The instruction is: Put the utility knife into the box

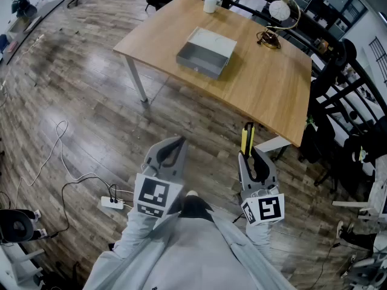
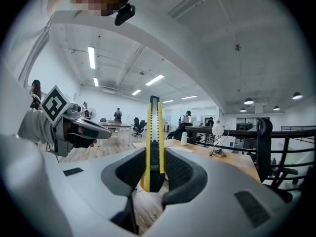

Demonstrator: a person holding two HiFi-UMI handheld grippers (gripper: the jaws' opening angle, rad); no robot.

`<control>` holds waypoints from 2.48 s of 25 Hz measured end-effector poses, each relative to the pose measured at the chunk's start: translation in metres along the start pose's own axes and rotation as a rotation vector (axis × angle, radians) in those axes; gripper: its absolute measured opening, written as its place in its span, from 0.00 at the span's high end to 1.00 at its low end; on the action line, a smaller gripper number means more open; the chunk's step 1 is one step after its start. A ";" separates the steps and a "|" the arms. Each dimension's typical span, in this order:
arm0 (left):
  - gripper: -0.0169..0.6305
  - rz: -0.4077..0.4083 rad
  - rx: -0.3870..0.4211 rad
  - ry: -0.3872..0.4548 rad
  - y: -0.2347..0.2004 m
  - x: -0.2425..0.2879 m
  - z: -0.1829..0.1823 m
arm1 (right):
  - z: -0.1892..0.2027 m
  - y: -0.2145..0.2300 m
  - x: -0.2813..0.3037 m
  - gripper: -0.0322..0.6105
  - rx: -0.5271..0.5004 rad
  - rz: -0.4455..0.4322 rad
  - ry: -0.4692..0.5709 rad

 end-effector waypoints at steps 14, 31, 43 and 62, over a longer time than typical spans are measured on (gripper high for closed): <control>0.94 -0.049 -0.004 -0.008 0.020 -0.009 0.002 | 0.013 0.010 -0.031 0.76 0.040 -0.010 0.034; 0.95 -0.042 -0.030 0.005 -0.045 0.085 -0.007 | 0.003 0.055 0.090 0.76 0.031 -0.066 0.019; 0.95 0.005 -0.020 0.026 -0.152 0.195 -0.030 | -0.021 0.093 0.226 0.76 0.030 -0.023 0.000; 0.95 0.042 -0.044 -0.014 -0.194 0.267 -0.018 | -0.012 0.133 0.292 0.76 0.060 0.025 -0.050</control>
Point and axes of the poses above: the fingertips, and each gripper's own axes: x forward along the fingers, y to its right, z out of its underside, the point moved 10 cm from there along -x, backward along the fingers, and after that the axes turned 13 degrees about -z, right-handed, at the moved point
